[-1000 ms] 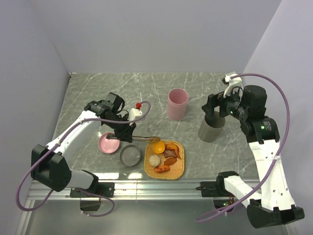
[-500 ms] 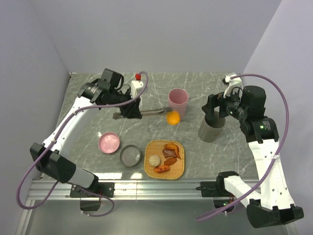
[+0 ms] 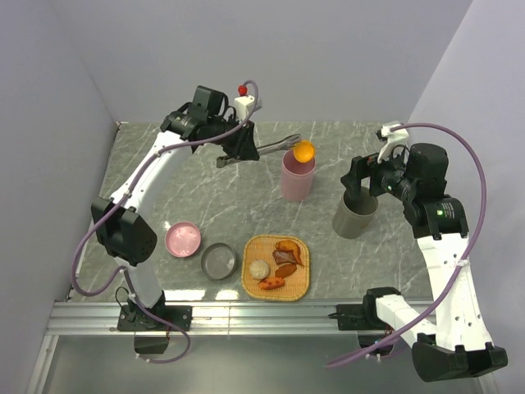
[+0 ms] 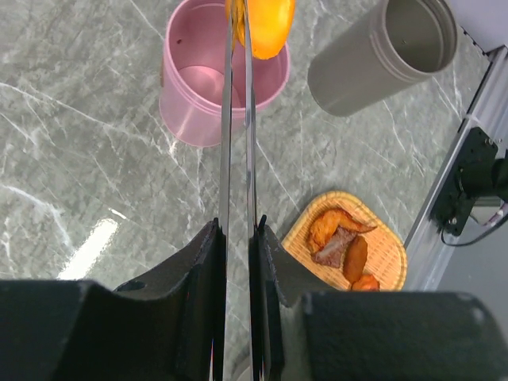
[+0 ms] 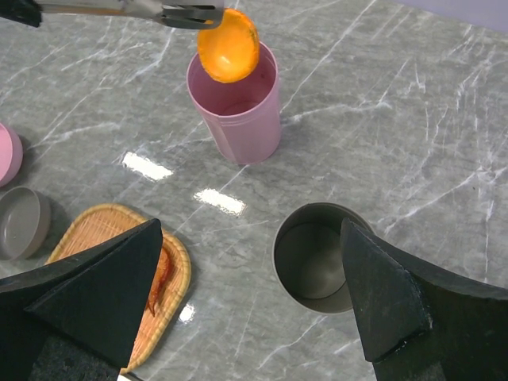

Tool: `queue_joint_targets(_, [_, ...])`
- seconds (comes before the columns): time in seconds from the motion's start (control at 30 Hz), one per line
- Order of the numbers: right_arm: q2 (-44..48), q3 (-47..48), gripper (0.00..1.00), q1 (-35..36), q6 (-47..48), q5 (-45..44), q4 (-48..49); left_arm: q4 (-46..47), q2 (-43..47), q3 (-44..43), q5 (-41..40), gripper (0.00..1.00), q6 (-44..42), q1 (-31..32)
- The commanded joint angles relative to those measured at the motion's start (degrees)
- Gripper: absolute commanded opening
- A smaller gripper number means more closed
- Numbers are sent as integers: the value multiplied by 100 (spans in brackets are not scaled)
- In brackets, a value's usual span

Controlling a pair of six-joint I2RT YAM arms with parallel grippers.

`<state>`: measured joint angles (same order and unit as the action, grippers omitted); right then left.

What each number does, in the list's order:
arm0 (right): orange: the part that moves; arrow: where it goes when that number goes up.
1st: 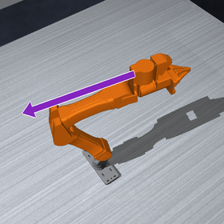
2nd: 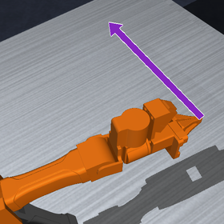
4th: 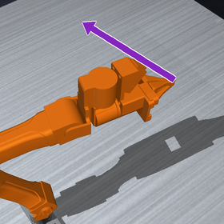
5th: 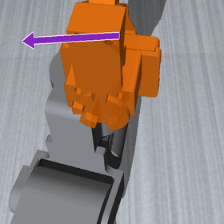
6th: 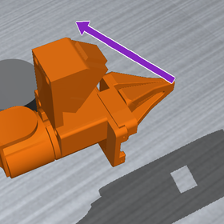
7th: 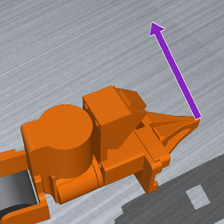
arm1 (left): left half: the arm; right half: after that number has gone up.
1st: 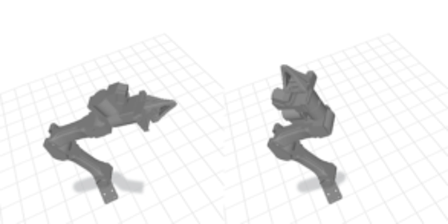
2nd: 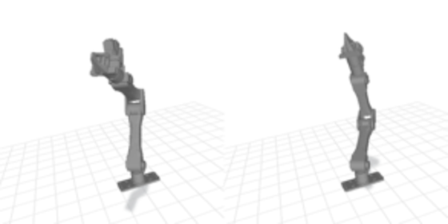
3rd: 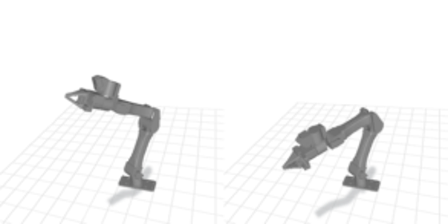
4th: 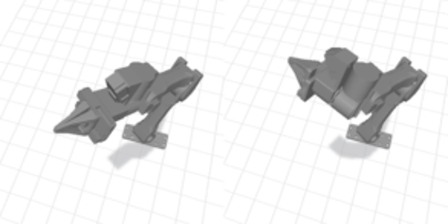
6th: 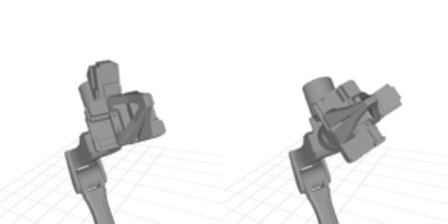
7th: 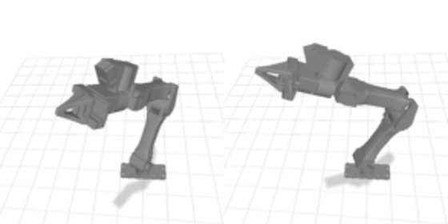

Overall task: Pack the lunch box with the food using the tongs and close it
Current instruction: Place the food into the lunch box

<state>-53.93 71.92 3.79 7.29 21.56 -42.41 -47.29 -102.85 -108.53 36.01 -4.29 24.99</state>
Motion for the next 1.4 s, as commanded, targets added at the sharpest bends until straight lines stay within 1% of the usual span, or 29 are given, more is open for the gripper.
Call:
queue_joint_targets(0.0, [49, 32, 100, -54, -26, -64, 234, 264, -68, -344, -68, 0, 236, 14])
queue_joint_targets(0.17, [32, 50, 100, -72, -43, -29, 242, 325, -95, -239, -173, 1, 227, 6])
queue_joint_targets(0.23, [32, 50, 100, -72, -43, -12, 242, 325, -104, -213, -199, 5, 201, 6])
queue_joint_targets(0.27, [32, 41, 100, -72, -43, -20, 251, 317, -95, -204, -191, 7, 210, 6])
queue_joint_targets(0.3, [32, 41, 100, -72, -35, -29, 251, 334, -86, -186, -182, 14, 184, -3])
queue_joint_targets(0.37, [32, 41, 100, -72, -35, -29, 260, 369, -60, -177, -191, 21, 210, -12])
queue_joint_targets(0.4, [23, 41, 100, -72, -35, -29, 242, 387, -51, -169, -112, 26, 227, -29])
queue_joint_targets(0.47, [23, 50, 100, -80, -43, -21, 234, 422, -34, -160, -15, 32, 253, -65])
queue_joint_targets(0.5, [23, 59, 100, -80, -43, -12, 225, 466, -16, -142, 11, 39, 315, -82])
queue_joint_targets(0.57, [23, 94, 100, -80, -43, -3, 198, 571, 63, -72, 169, 41, 324, -144])
queue_joint_targets(0.6, [23, 112, 100, -89, -43, 6, 190, 615, 89, -46, 204, 46, 368, -161])
queue_joint_targets(0.63, [23, 120, 100, -80, -43, 6, 181, 659, 124, 16, 248, 47, 385, -188])
queue_joint_targets(0.73, [6, 138, 100, -80, -43, 6, 172, 703, 212, 121, 433, 47, 359, -258])
queue_joint_targets(0.77, [6, 147, 100, -72, -43, 23, 172, 912, 334, 226, 616, 46, 385, -302])
queue_joint_targets(0.8, [-12, 156, 100, -80, -52, 15, 163, 1141, 431, 375, 687, 45, 673, -354])
queue_joint_targets(0.83, [-12, 156, 100, -80, -52, 32, 155, 1326, 528, 672, 819, 45, 789, -468])
queue_joint_targets(0.93, [-3, 164, 100, -89, -43, 32, 154, 1687, 845, 991, 1144, 45, 1001, -662])
queue_joint_targets(1.07, [6, 147, 100, -80, -17, 15, 163, 1241, 1021, 965, 1285, 45, 721, -777])
queue_joint_targets(1.13, [5, 129, 100, -89, -17, 15, 172, 994, 1170, 1105, 1251, 44, 544, -812])
queue_joint_targets(1.17, [14, 129, 100, -80, -8, 15, 172, 872, 1231, 1149, 1277, 43, 361, -821])
queue_joint_targets(1.2, [6, 121, 100, -80, -8, 23, 155, 670, 1284, 1202, 1399, 43, -85, -838])
queue_joint_targets(1.27, [14, 120, 100, -80, 0, 32, 146, 99, 1425, 1360, 1505, 44, -448, -908])
queue_joint_targets(1.3, [14, 120, 100, -80, 1, 32, 137, -147, 1452, 1387, 1532, 44, -928, -909])
queue_joint_targets(1.33, [14, 129, 100, -80, 1, 50, 137, -680, 1530, 1457, 1523, 44, -1203, -917])
queue_joint_targets(1.37, [14, 121, 100, -80, 1, 59, 128, -903, 1609, 1527, 1488, 45, -1806, -917])
